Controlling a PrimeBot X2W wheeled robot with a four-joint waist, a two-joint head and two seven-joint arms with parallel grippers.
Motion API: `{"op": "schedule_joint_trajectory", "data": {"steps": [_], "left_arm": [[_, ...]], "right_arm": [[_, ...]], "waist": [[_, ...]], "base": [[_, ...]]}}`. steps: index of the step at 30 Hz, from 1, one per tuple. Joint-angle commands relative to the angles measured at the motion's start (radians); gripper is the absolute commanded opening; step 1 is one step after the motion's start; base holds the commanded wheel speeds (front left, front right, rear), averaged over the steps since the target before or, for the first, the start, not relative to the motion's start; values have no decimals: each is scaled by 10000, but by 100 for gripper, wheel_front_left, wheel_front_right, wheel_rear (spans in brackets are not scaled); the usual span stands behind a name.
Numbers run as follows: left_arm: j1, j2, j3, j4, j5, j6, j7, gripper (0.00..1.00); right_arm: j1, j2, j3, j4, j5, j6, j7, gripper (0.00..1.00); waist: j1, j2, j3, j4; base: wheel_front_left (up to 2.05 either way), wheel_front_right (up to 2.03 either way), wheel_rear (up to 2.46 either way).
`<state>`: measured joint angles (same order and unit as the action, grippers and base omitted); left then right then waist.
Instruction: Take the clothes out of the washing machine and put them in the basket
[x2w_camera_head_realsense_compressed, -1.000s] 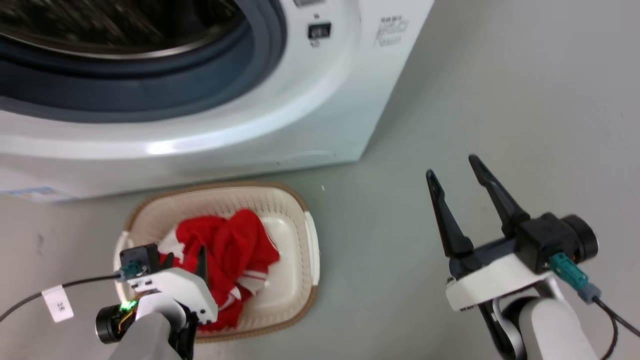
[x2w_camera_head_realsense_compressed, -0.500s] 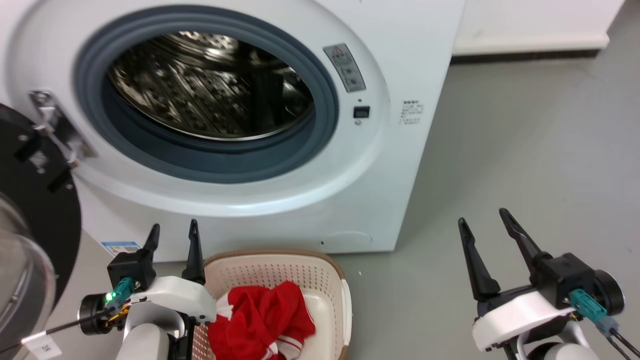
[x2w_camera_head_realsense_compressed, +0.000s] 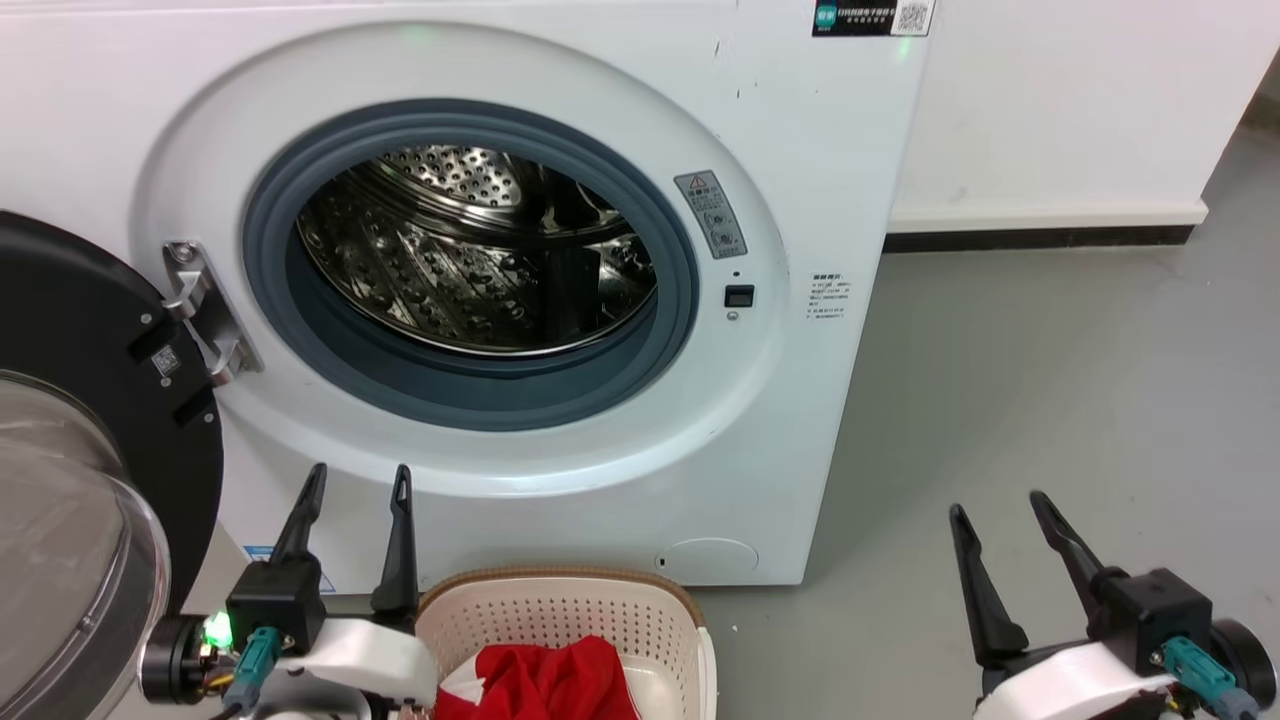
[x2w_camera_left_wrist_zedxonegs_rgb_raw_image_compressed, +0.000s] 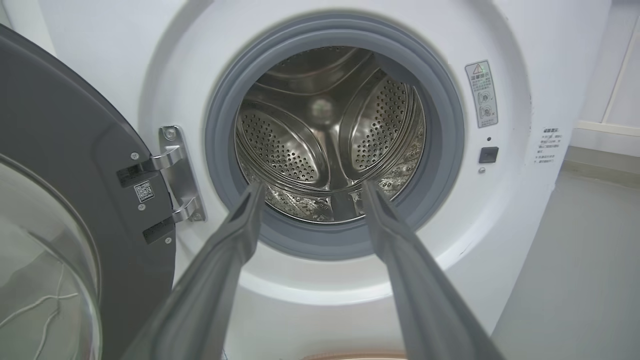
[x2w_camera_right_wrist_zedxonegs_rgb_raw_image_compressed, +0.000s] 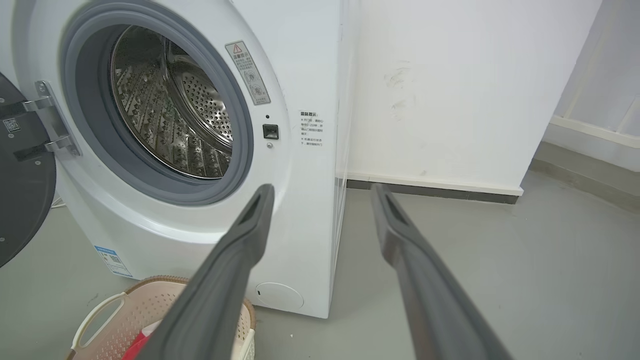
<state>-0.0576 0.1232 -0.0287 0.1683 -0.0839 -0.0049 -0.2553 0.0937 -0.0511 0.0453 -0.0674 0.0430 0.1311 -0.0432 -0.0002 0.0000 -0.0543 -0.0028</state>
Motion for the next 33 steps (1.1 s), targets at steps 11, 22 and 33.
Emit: {"op": "schedule_joint_trajectory", "data": {"steps": [11, 22, 33], "left_arm": [[498, 1, -87, -109, -314, 101, 339, 100], [421, 104, -62, -199, -410, 243, 367, 100], [395, 55, -31, -66, -550, 263, 469, 0]], "right_arm": [[-33, 17, 115, -68, 90, -7, 10, 100], [-89, 17, 138, -56, 79, -7, 30, 100], [112, 0, 161, 24, 191, 0, 16, 0]], "waist": [[2, 0, 61, 5], [2, 0, 174, 1], [2, 0, 194, 6]], "base": [[0, 0, 0], [0, 0, 0], [0, 0, 0]]}}
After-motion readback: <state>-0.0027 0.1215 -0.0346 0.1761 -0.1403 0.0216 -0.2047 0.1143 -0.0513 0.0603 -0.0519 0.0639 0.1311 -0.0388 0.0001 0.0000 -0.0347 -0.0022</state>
